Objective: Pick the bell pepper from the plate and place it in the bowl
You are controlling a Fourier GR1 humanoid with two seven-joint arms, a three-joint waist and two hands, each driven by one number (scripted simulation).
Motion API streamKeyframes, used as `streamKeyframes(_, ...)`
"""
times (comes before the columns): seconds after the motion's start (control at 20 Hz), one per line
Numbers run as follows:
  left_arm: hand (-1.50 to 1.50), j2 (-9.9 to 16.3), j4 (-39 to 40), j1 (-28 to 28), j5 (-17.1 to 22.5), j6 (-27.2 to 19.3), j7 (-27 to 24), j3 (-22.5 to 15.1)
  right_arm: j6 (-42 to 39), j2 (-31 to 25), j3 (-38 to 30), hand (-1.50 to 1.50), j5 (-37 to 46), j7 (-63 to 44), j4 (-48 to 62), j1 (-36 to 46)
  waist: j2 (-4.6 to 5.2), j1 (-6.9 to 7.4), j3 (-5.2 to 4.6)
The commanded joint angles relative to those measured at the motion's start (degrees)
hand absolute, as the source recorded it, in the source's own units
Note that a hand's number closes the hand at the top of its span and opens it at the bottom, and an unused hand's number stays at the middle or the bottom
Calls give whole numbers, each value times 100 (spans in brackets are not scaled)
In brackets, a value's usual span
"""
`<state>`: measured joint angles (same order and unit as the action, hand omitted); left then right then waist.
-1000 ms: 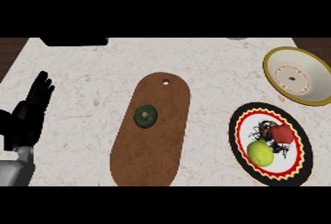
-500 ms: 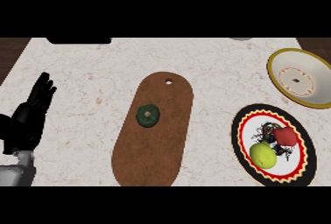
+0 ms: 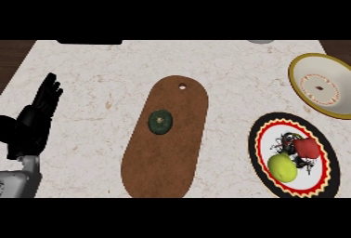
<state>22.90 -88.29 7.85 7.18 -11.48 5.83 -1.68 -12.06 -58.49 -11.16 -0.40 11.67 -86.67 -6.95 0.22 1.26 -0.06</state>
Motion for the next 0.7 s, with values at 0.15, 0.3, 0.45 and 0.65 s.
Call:
streamKeyframes(0.15,0,-149,104,224,-81,25,141,5,-927,-90,993,-150,618,-451,601,1053,5,-4,7)
streamKeyframes(0.3,0,0,236,-55,-27,238,-224,266,-1069,291,1386,-150,933,-502,825,1394,0,-13,6)
streamKeyframes(0.45,0,-243,61,178,-304,-58,162,23,-1380,204,1534,-150,1224,-662,793,1404,-11,-83,6)
streamKeyframes(0.65,0,-203,-271,-147,-137,126,215,217,-1823,440,1755,-150,1449,-1097,791,1696,-25,-76,5)
